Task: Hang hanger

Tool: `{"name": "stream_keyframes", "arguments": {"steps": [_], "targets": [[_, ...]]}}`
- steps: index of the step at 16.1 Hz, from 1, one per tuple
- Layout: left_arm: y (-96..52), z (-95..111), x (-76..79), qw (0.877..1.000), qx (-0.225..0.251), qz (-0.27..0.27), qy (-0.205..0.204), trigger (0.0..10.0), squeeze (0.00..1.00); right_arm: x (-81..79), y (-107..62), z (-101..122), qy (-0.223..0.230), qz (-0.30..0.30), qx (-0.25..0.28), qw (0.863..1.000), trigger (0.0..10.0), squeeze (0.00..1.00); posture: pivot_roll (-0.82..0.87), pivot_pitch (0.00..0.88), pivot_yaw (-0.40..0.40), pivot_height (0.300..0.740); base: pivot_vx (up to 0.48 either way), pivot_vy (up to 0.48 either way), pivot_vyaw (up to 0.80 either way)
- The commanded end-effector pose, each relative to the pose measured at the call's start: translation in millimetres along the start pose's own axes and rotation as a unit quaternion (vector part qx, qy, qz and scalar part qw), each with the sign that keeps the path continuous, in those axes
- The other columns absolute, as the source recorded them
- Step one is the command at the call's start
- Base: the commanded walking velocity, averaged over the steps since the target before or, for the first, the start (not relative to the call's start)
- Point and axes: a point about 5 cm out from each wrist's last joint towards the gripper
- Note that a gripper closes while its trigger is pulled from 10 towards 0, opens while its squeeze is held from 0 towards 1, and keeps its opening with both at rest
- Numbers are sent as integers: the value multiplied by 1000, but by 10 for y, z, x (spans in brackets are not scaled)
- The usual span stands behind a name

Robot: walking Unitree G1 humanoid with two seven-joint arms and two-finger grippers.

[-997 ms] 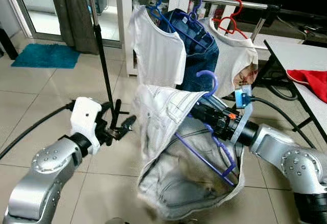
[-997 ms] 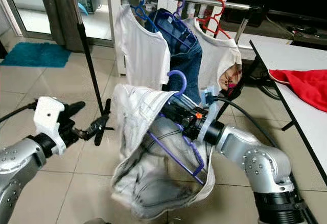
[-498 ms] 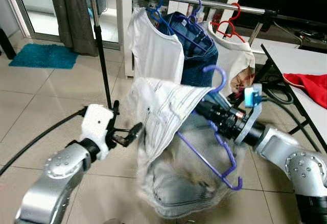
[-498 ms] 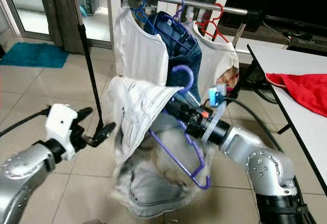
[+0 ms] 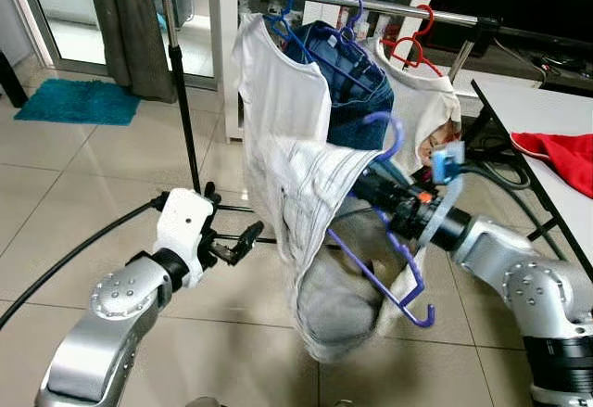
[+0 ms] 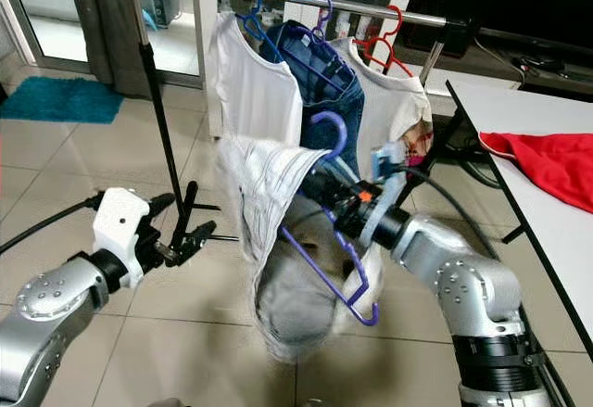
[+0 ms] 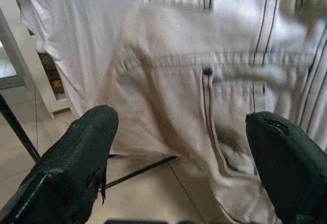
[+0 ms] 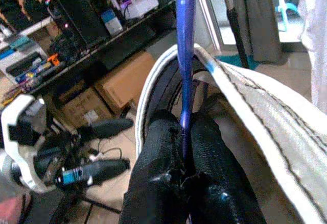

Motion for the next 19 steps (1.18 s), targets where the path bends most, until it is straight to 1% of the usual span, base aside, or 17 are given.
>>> {"name": "stream_keyframes", "arguments": {"steps": [1, 2, 3, 4, 5, 6, 8, 9, 10, 11, 12, 14, 15, 16, 17, 18, 19], "targets": [[-46, 228, -30, 999, 50, -19, -7, 10000, 0, 0, 14, 144, -41, 2, 22, 999, 10000, 0, 2, 0, -132, 740, 0, 0, 0], [-87, 398, -44, 995, 77, -59, -14, 10000, 949, 1, 29, 145, -48, 6, 18, 999, 10000, 0, 10, 0, -139, 740, 0, 0, 0], [-129, 566, -98, 991, 83, -101, 17, 10000, 1000, -5, 54, 146, -56, 16, 14, 998, 10000, 0, 24, 0, -146, 740, 0, 0, 0], [-150, 692, -171, 987, 72, -133, 52, 10000, 1000, -15, 79, 148, -65, 29, 9, 997, 10000, 0, 30, 0, -152, 740, 0, 0, 0], [-150, 778, -255, 983, 53, -156, 82, 10000, 1000, -31, 98, 142, -71, 41, 4, 997, 10000, 0, 38, 0, -157, 740, 0, 0, 0], [-104, 932, -388, 974, 19, -192, 123, 10000, 1000, -78, 115, 162, -82, 69, 1, 994, 10000, 0, 49, 0, -159, 740, 0, 0, 0], [-42, 1049, -476, 966, 4, -216, 141, 10000, 1000, -134, 127, 179, -91, 91, -1, 992, 10000, 0, 46, 0, -152, 740, 0, 0, 0], [2, 1081, -516, 959, -16, -232, 160, 10000, 1000, -171, 132, 194, -97, 102, 0, 990, 10000, 0, 37, 0, -142, 740, 0, 0, 0], [58, 1106, -557, 950, -37, -248, 184, 10000, 675, -199, 135, 216, -101, 111, 4, 989, 10000, 0, 18, 0, -118, 740, 0, 0, 0], [72, 1113, -569, 948, -44, -253, 190, 10000, 675, -209, 136, 222, -102, 113, 6, 988, 10000, 0, 18, 0, -118, 740, 0, 0, 0], [81, 1134, -596, 945, -46, -262, 190, 10000, 0, -208, 144, 221, -105, 103, 7, 989, 10000, 0, -7, 0, -86, 740, 0, 0, 0], [134, 1182, -521, 947, -22, -278, 162, 10000, 0, -180, 148, 259, -104, 73, 15, 992, 10000, 0, -18, 0, -80, 740, 0, 0, 0], [215, 1151, -516, 955, -9, -253, 156, 10000, 208, -203, 149, 274, -100, 67, 23, 992, 10000, 0, -23, 0, -69, 740, 0, 0, 0], [262, 1145, -520, 961, 3, -223, 161, 10000, 1000, -208, 154, 274, -102, 58, 23, 993, 10000, 0, -25, 0, -64, 740, 0, 0, 0], [280, 1125, -359, 961, 33, -232, 144, 10000, 1000, -184, 186, 275, -98, 23, 21, 995, 10000, 0, -26, 0, -63, 740, 0, 0, 0], [295, 1085, -275, 962, 40, -233, 136, 10000, 1000, -168, 213, 275, -93, 7, 21, 995, 10000, 0, -28, 0, -62, 740, 0, 0, 0], [376, 873, -113, 972, 41, -198, 118, 10000, 1000, -154, 300, 258, -83, -27, 21, 996, 10000, 0, -30, 0, -61, 740, 0, 0, 0]]}}
Point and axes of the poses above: a point about 5 cm out from each wrist's last joint towards the gripper, its own y axis pointing out of the wrist towards the gripper, its own z axis along the axis of the wrist's last joint, x = y × z, and after that the axes turned 14 degrees about -y, right-handed
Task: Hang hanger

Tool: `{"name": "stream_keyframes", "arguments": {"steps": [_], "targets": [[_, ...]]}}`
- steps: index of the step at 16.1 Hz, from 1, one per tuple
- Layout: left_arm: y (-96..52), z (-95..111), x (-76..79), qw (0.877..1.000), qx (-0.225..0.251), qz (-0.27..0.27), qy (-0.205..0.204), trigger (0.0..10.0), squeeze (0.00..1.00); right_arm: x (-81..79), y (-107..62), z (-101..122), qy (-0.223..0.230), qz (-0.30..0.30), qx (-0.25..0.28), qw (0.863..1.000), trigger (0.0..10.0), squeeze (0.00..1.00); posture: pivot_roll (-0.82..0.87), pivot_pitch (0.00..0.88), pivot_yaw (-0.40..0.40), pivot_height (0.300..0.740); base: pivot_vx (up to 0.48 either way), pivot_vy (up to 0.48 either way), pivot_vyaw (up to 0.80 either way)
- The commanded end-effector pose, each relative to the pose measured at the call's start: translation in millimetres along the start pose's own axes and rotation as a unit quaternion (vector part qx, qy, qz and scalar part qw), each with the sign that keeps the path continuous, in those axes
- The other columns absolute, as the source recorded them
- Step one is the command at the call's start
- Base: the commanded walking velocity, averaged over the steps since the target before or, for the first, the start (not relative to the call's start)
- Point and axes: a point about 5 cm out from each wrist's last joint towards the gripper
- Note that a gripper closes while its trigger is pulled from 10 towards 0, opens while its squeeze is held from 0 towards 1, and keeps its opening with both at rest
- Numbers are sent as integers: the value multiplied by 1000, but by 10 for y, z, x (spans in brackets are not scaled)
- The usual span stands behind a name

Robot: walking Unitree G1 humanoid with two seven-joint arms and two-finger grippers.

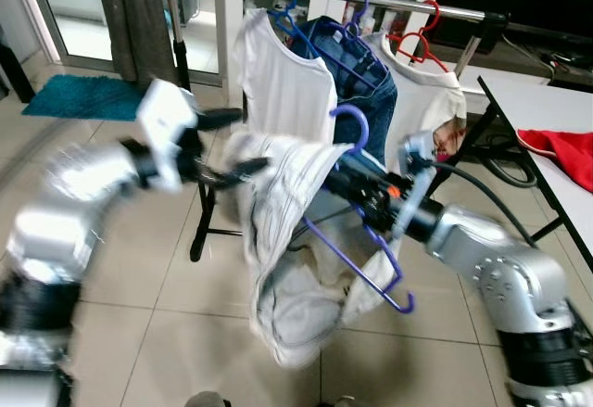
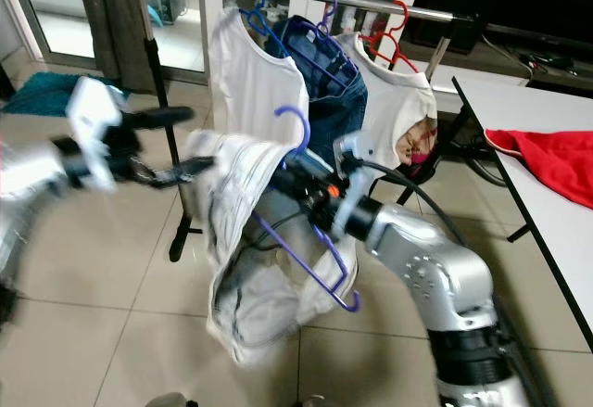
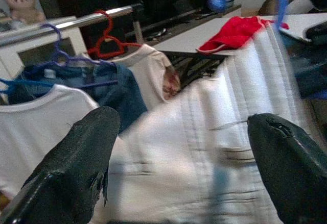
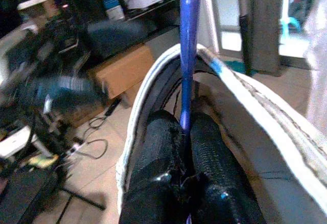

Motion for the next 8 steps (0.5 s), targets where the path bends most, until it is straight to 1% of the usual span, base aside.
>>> {"name": "stream_keyframes", "arguments": {"steps": [1, 2, 3, 4, 5, 7, 8], "targets": [[113, -130, 127, 999, -7, 26, -19, 10000, 765, 62, 29, 125, -11, -38, 17, 999, 10000, 0, -24, 0, -67, 740, 0, 0, 0], [188, -245, 253, 999, -8, 23, -33, 10000, 0, 91, 75, 136, -7, -70, 20, 997, 10000, 0, -24, 0, -67, 740, 0, 0, 0], [213, -294, 308, 999, -10, 18, -34, 10000, 0, 106, 95, 144, -7, -85, 21, 996, 10000, 0, -24, 0, -67, 740, 0, 0, 0], [250, -416, 347, 999, -23, 35, -35, 10000, 0, 116, 135, 177, 1, -102, 28, 994, 10000, 0, -15, 0, -82, 740, 0, 0, 0], [269, -515, 335, 997, -34, 66, -26, 10000, 0, 108, 173, 209, 8, -108, 33, 994, 10000, 0, -13, 0, -84, 740, 0, 0, 0], [270, -581, 276, 992, -33, 118, -15, 10000, 0, 94, 217, 233, 12, -110, 36, 993, 10000, 0, -12, 0, -86, 740, 0, 0, 0], [267, -602, 264, 991, -37, 127, -12, 10000, 0, 89, 231, 239, 14, -110, 36, 993, 10000, 0, -11, 0, -87, 740, 0, 0, 0]]}}
Point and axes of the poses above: a point about 5 cm out from each wrist's last joint towards the gripper, its own y axis pointing out of the wrist towards the gripper, its own z axis along the axis of the wrist's last joint, x = y × z, and after that the axes turned 14 degrees about -y, right-handed
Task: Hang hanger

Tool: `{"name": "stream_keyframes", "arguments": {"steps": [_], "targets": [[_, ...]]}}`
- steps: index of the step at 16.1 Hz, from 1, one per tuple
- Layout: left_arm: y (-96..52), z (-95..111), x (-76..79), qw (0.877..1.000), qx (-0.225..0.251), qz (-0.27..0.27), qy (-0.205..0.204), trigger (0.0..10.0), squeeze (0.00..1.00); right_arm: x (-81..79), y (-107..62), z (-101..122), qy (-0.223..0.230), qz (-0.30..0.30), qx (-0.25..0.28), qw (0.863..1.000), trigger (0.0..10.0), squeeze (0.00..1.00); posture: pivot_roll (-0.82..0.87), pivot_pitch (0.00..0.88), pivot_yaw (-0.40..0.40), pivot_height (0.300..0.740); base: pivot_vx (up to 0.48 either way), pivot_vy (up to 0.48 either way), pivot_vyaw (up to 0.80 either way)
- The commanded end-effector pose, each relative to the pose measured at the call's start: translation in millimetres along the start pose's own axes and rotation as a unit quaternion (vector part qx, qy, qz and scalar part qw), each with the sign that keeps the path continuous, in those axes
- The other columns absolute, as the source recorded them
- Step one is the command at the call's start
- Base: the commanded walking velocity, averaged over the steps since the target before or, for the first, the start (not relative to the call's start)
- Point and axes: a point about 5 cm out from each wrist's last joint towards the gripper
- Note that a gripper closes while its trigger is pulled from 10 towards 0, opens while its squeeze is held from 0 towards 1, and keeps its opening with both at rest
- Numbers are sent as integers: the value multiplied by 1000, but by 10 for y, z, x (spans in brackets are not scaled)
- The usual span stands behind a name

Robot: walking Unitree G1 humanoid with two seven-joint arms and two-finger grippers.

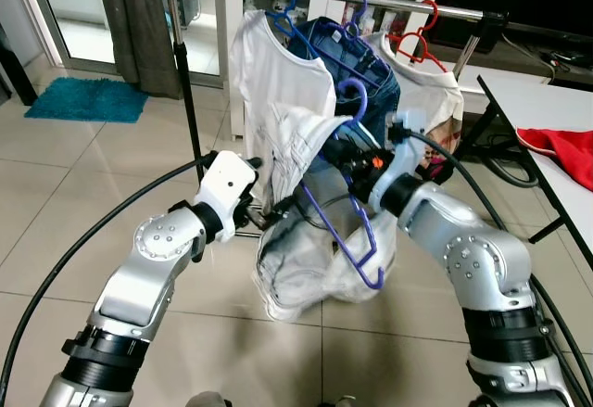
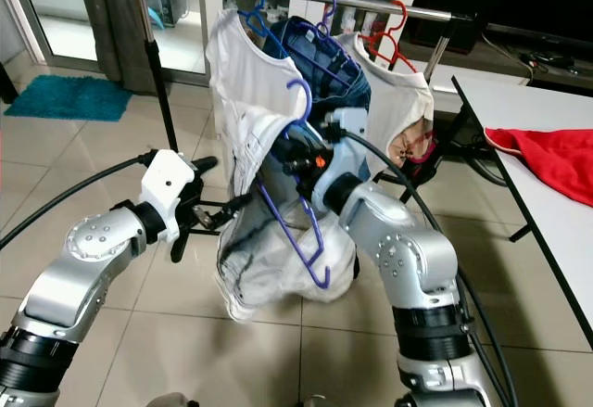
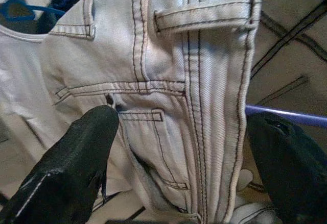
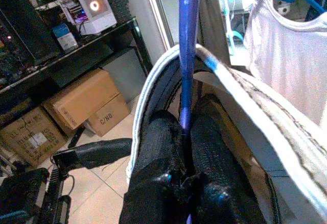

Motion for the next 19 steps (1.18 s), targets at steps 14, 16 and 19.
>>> {"name": "stream_keyframes", "arguments": {"steps": [14, 16, 19], "targets": [[111, 255, -137, 994, 94, 61, -7, 0, 0, -26, 63, 236, 11, -3, 44, 999, 10000, 0, -40, 0, -69, 740, 0, 0, 0], [104, 271, -129, 992, 104, 73, -7, 0, 0, -59, 68, 239, 20, 0, 47, 999, 10000, 0, -37, 0, -71, 740, 0, 0, 0], [90, 291, -160, 990, 112, 86, -12, 0, 0, -82, 97, 251, 27, 2, 48, 998, 10000, 0, -34, 0, -70, 740, 0, 0, 0]]}}
Point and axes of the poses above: a point about 5 cm out from each wrist's last joint towards the gripper, its own y axis pointing out of the wrist towards the gripper, its own z axis along the axis of the wrist's last joint, x = y × z, and after that the axes turned 14 degrees about -y, right-handed
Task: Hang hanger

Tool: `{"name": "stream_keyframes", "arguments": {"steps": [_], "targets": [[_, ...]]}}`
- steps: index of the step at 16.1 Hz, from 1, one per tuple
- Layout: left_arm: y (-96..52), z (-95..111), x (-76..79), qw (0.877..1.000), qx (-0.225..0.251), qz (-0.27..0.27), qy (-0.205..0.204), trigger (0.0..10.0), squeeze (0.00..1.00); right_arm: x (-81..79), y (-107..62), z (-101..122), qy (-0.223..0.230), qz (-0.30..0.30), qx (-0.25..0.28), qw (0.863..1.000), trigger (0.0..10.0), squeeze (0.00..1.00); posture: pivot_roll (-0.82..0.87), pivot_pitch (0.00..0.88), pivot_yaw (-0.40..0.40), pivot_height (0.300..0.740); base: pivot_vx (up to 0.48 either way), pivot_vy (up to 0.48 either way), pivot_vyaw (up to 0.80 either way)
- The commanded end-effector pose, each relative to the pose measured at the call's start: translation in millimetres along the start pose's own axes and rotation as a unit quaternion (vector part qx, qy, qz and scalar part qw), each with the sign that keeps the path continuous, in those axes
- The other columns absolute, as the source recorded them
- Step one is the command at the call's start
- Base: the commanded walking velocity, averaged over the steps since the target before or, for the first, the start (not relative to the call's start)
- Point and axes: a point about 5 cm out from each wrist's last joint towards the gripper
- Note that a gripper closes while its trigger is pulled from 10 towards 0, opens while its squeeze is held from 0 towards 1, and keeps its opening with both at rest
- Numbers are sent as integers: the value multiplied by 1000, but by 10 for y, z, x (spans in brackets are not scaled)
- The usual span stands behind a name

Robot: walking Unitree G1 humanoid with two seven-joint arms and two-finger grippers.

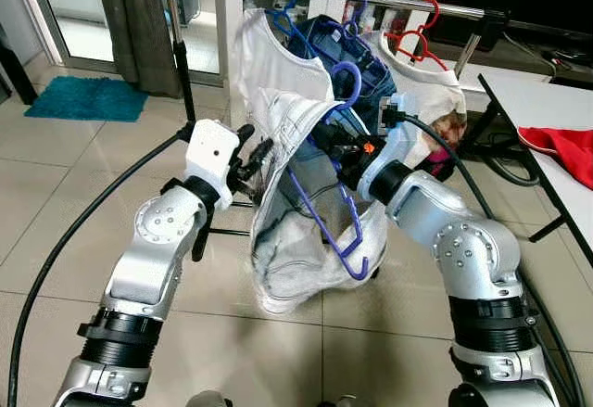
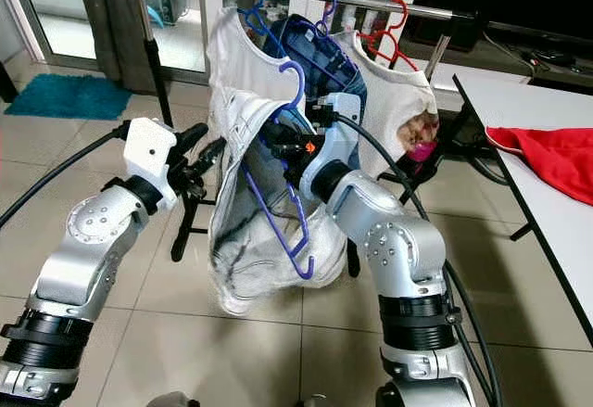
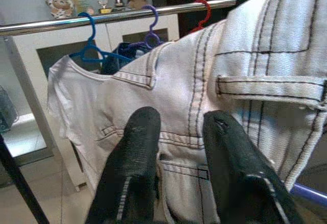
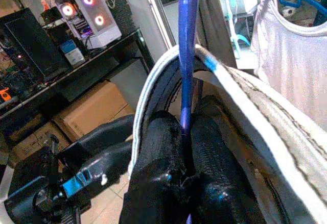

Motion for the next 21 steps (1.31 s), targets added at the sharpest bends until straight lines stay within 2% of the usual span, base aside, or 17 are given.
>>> {"name": "stream_keyframes", "arguments": {"steps": [1, 4, 5, 7, 8, 9, 10, 11, 13, 14, 15, 16, 19, 21], "targets": [[11, 18, 22, 1000, 4, -6, 3, 0, 0, 0, 2, 142, -4, 3, 31, 1000, 10000, 0, -34, 0, -71, 740, 0, 0, 0], [-17, 46, 228, 995, 29, -70, -60, 0, 0, 11, 1, 134, -5, 0, 30, 1000, 10000, 0, -37, 0, -70, 740, 0, 0, 0], [-32, 48, 235, 995, 34, -69, -67, 0, 0, 15, 1, 134, -5, -1, 29, 1000, 10000, 0, -36, 0, -71, 740, 0, 0, 0], [-117, 86, 199, 989, 63, -58, -122, 0, 0, 31, 4, 139, -6, -4, 29, 1000, 10000, 0, -33, 0, -73, 740, 0, 0, 0], [-163, 76, 196, 989, 55, -64, -124, 0, 0, 27, 7, 143, -6, -3, 29, 1000, 10000, 0, -32, 0, -72, 740, 0, 0, 0], [-226, 52, 217, 988, 42, -83, -120, 3882, 0, 21, 16, 149, -7, -1, 30, 1000, 10000, 0, -26, 0, -73, 740, 0, 0, 0], [-247, 40, 235, 989, 39, -95, -111, 4824, 0, 20, 22, 151, -7, -1, 31, 1000, 10000, 0, -23, 0, -74, 740, 0, 0, 0], [-267, 20, 277, 988, 41, -121, -90, 10000, 1000, 10, 33, 150, -7, 1, 32, 999, 10000, 0, -22, 0, -74, 740, 0, 0, 0], [-271, -4, 339, 985, 39, -147, -77, 10000, 1000, -5, 43, 147, -6, 3, 33, 999, 10000, 0, -21, 0, -74, 740, 0, 0, 0], [-262, -21, 353, 987, 36, -147, -44, 10000, 1000, -12, 49, 152, -5, 4, 34, 999, 10000, 0, -23, 0, -72, 740, 0, 0, 0], [-260, -29, 351, 988, 34, -147, -31, 10000, 1000, -12, 49, 153, -5, 5, 34, 999, 10000, 0, -23, 0, -72, 740, 0, 0, 0], [-240, -49, 316, 990, 34, -134, 7, 10000, 1000, -7, 47, 156, -5, 4, 35, 999, 10000, 0, -24, 0, -70, 740, 0, 0, 0], [-149, -59, 268, 991, 51, -95, 81, 10000, 1000, -9, 43, 152, 2, 5, 37, 999, 10000, 0, -21, 0, -70, 740, 0, 0, 0], [-105, -101, 284, 990, 49, -88, 96, 10000, 1000, -14, 45, 154, 4, 9, 38, 999, 10000, 0, -24, 0, -70, 740, 0, 0, 0]]}}
Point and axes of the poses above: a point about 5 cm out from each wrist's last joint towards the gripper, its own y axis pointing out of the wrist towards the gripper, its own z axis along the axis of the wrist's last joint, x = y × z, and after that the axes turned 14 degrees about -y, right-handed
